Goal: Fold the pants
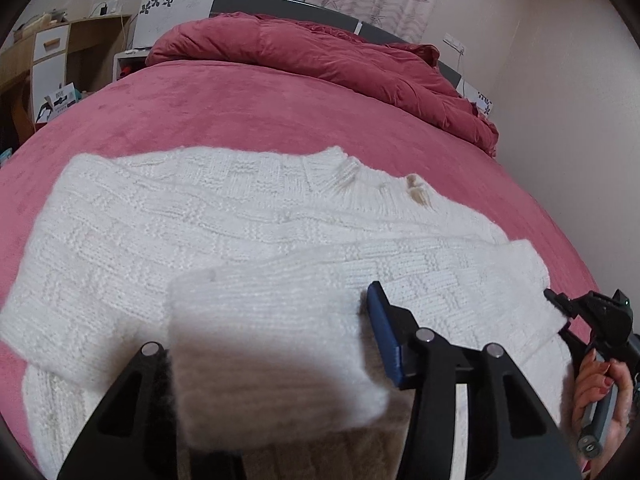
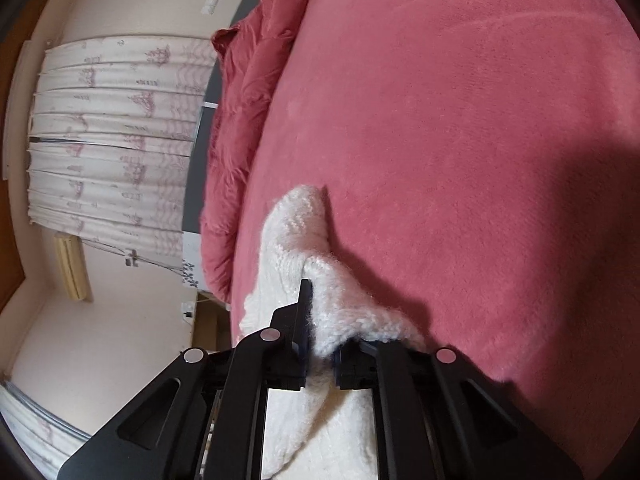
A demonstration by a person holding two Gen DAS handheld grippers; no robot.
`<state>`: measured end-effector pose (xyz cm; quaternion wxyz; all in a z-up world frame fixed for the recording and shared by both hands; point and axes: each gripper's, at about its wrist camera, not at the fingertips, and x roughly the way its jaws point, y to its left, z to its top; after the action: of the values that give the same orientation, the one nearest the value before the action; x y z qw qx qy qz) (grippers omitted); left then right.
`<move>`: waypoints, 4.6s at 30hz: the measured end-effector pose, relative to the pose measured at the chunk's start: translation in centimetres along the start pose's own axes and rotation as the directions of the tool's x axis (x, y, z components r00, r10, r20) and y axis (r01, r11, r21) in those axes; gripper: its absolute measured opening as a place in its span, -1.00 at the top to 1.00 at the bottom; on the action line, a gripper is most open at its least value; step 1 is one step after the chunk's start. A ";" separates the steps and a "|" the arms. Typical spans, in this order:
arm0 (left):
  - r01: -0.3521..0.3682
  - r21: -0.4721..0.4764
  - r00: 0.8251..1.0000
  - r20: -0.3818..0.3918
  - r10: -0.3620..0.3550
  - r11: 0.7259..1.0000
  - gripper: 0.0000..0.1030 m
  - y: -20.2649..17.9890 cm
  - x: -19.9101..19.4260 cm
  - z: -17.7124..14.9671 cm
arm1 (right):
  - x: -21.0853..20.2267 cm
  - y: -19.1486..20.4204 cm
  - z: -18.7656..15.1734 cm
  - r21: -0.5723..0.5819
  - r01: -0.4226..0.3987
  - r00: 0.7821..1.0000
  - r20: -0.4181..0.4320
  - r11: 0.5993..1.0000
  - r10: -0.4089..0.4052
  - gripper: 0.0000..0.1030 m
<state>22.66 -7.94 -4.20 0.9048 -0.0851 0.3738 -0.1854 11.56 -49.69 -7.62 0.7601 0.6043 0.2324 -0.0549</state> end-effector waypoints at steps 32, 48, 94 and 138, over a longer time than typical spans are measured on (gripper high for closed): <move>-0.117 0.064 0.987 0.122 0.108 0.991 -0.44 -2.4 -5.1 -2.7 | -3.0 11.4 -7.2 -0.729 0.426 0.902 0.300 0.536 -0.310 -0.14; -0.083 0.059 0.994 0.082 0.078 0.995 -0.43 -2.2 -4.0 -1.9 | 0.2 11.1 -6.3 -0.760 0.383 0.912 0.222 0.525 -0.344 0.27; -0.098 -0.007 0.994 -0.058 0.097 0.995 -0.91 2.2 -10.2 -9.9 | -6.0 7.3 -8.5 -0.749 0.438 0.857 0.182 0.497 -0.482 -0.28; 0.162 -0.083 0.979 -0.108 -0.171 0.983 -0.60 10.1 -22.7 -19.7 | -19.7 -1.7 -13.8 -0.625 0.169 0.914 -0.191 0.762 -0.359 -0.21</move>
<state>-3.36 10.06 -6.41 0.8594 -0.1387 0.4232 -0.2511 -10.44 -41.01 -3.10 0.8510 0.2965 0.4335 0.0052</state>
